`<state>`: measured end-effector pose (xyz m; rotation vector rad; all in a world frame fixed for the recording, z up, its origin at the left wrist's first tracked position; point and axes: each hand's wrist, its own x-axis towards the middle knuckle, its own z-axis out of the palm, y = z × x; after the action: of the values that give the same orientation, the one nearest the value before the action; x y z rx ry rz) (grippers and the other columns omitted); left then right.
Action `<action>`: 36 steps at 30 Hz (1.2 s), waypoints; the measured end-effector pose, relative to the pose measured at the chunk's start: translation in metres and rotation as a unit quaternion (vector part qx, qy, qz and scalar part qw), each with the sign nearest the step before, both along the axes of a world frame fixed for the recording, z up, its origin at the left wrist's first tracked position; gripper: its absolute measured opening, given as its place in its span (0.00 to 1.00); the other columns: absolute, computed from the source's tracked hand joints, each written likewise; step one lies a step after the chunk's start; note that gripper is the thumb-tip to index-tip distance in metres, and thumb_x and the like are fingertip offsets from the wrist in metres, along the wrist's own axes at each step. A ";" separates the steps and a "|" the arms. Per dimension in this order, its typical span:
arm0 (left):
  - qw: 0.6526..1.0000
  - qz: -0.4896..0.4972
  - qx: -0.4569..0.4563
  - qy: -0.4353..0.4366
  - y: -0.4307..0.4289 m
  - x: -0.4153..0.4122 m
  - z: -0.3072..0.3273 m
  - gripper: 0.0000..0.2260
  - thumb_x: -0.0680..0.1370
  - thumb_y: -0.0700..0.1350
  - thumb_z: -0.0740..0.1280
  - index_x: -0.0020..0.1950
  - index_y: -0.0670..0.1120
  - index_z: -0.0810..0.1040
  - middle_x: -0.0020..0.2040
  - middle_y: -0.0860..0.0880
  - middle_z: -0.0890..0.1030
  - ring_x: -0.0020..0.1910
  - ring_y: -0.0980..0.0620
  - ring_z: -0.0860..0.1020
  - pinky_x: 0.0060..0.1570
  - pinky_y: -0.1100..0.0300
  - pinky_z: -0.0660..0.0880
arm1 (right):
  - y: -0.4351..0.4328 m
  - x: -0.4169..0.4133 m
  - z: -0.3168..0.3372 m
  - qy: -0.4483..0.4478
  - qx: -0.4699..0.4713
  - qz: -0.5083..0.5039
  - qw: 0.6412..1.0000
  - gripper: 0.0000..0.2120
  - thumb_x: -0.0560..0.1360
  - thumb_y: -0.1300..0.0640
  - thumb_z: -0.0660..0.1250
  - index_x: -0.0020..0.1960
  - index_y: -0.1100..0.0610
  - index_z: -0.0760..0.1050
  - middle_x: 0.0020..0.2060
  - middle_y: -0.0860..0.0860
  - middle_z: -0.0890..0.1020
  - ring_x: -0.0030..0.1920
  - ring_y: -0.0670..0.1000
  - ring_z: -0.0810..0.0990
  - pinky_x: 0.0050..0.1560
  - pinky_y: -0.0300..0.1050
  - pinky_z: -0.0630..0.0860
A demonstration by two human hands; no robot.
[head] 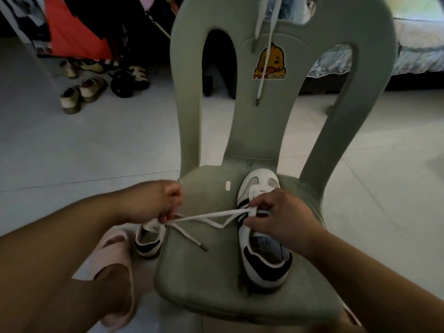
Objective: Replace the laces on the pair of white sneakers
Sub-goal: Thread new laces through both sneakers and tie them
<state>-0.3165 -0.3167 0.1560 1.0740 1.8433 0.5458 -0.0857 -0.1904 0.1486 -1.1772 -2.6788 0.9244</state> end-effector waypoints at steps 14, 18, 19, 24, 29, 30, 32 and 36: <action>0.977 -0.113 0.084 0.162 0.059 0.085 -0.021 0.09 0.78 0.56 0.64 0.53 0.52 0.75 0.43 0.53 0.77 0.42 0.54 0.75 0.39 0.59 0.71 | -0.001 0.009 -0.007 -0.017 0.030 0.014 0.999 0.17 0.69 0.41 0.69 0.56 0.43 0.79 0.49 0.44 0.78 0.52 0.45 0.73 0.57 0.46 0.72; 0.963 -0.143 0.101 0.205 0.063 0.084 -0.017 0.07 0.77 0.54 0.65 0.42 0.54 0.75 0.42 0.50 0.75 0.42 0.51 0.75 0.42 0.57 0.71 | 0.002 0.009 -0.013 -0.024 0.029 -0.003 0.999 0.23 0.64 0.32 0.65 0.56 0.40 0.78 0.50 0.41 0.78 0.54 0.47 0.72 0.57 0.51 0.72; 0.960 -0.151 0.103 0.214 0.062 0.082 -0.014 0.08 0.77 0.54 0.65 0.39 0.54 0.74 0.43 0.49 0.75 0.42 0.51 0.75 0.43 0.56 0.72 | 0.002 0.009 -0.015 -0.020 0.028 -0.005 0.999 0.26 0.62 0.30 0.62 0.55 0.39 0.78 0.49 0.41 0.78 0.54 0.48 0.73 0.57 0.52 0.73; 0.947 -0.217 0.012 0.236 0.046 0.052 0.001 0.09 0.80 0.52 0.60 0.40 0.54 0.72 0.38 0.53 0.76 0.37 0.57 0.73 0.38 0.61 0.68 | 0.005 0.008 -0.020 -0.014 0.007 -0.027 1.000 0.19 0.63 0.35 0.68 0.51 0.40 0.78 0.48 0.40 0.77 0.53 0.49 0.73 0.57 0.55 0.73; 0.932 -0.250 -0.144 0.218 0.027 0.011 0.011 0.09 0.80 0.51 0.61 0.42 0.52 0.75 0.38 0.55 0.78 0.34 0.59 0.73 0.35 0.66 0.67 | 0.004 0.007 -0.019 -0.004 0.008 -0.033 0.999 0.17 0.65 0.38 0.72 0.52 0.42 0.79 0.47 0.41 0.77 0.53 0.49 0.72 0.57 0.52 0.73; 0.937 -0.240 -0.154 0.203 0.026 0.009 0.010 0.09 0.80 0.52 0.61 0.42 0.53 0.75 0.38 0.55 0.79 0.33 0.59 0.73 0.35 0.66 0.68 | 0.003 0.007 -0.019 0.001 0.004 -0.034 0.999 0.17 0.65 0.39 0.72 0.52 0.42 0.79 0.46 0.40 0.77 0.51 0.49 0.73 0.55 0.51 0.74; 0.954 -0.211 -0.120 0.178 0.028 0.014 0.006 0.09 0.80 0.54 0.62 0.43 0.54 0.76 0.37 0.55 0.79 0.33 0.59 0.75 0.35 0.66 0.70 | 0.003 0.009 -0.020 0.023 -0.022 -0.037 0.999 0.18 0.65 0.40 0.73 0.53 0.43 0.79 0.42 0.40 0.78 0.46 0.49 0.75 0.50 0.50 0.76; 0.987 -0.146 -0.019 0.065 0.044 0.049 0.000 0.08 0.78 0.57 0.62 0.53 0.56 0.75 0.44 0.56 0.79 0.41 0.55 0.79 0.40 0.61 0.77 | 0.002 0.017 -0.018 0.039 -0.051 -0.032 0.997 0.23 0.65 0.43 0.75 0.58 0.39 0.74 0.48 0.36 0.74 0.54 0.46 0.74 0.55 0.46 0.75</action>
<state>-0.2676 -0.2732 0.1557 1.3520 1.7570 0.2725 -0.0692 -0.1884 0.1301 -1.2108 -2.5450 1.0857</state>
